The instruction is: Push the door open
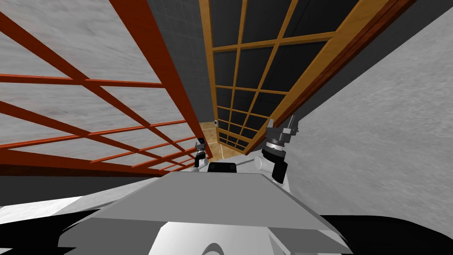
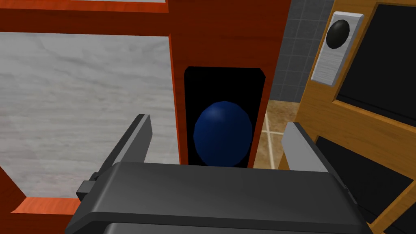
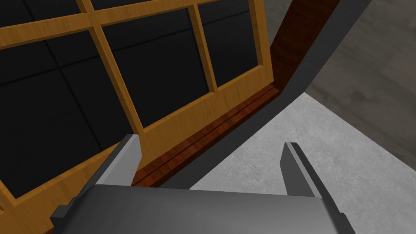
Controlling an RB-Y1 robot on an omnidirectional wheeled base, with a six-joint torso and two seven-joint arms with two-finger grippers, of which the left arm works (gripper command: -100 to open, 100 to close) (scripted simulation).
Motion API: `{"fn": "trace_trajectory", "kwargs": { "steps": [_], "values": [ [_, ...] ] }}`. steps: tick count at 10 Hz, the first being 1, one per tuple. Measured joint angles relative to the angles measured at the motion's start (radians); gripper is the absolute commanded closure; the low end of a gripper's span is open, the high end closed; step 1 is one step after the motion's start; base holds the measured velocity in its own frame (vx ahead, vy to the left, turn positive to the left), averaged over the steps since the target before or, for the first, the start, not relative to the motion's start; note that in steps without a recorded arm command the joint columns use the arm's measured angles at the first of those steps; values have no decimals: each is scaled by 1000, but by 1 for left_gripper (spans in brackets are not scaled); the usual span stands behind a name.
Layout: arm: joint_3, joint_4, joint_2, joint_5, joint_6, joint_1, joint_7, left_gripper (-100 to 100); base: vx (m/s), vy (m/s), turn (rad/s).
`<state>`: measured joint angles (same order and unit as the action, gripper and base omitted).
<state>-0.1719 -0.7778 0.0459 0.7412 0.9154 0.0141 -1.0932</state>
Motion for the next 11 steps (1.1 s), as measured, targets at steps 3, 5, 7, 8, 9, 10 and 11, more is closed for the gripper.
{"fn": "trace_trajectory", "kwargs": {
  "steps": [3,5,7,8,9,10,11],
  "values": [
    [-1,0,0,-1,-1,1,0,100,-24,-10,-4],
    [-1,2,0,-1,-4,-1,0,100,-11,-4,2],
    [-2,3,-1,0,-5,-2,0,100,27,15,-69],
    [8,-7,-4,3,-3,-17,7,100,109,34,-194],
    [28,9,-6,12,4,-11,11,100,85,37,-153],
    [47,-16,-3,21,-5,-21,24,100,58,43,-30],
    [54,8,1,23,4,0,19,100,95,54,-163]
  ]
}}
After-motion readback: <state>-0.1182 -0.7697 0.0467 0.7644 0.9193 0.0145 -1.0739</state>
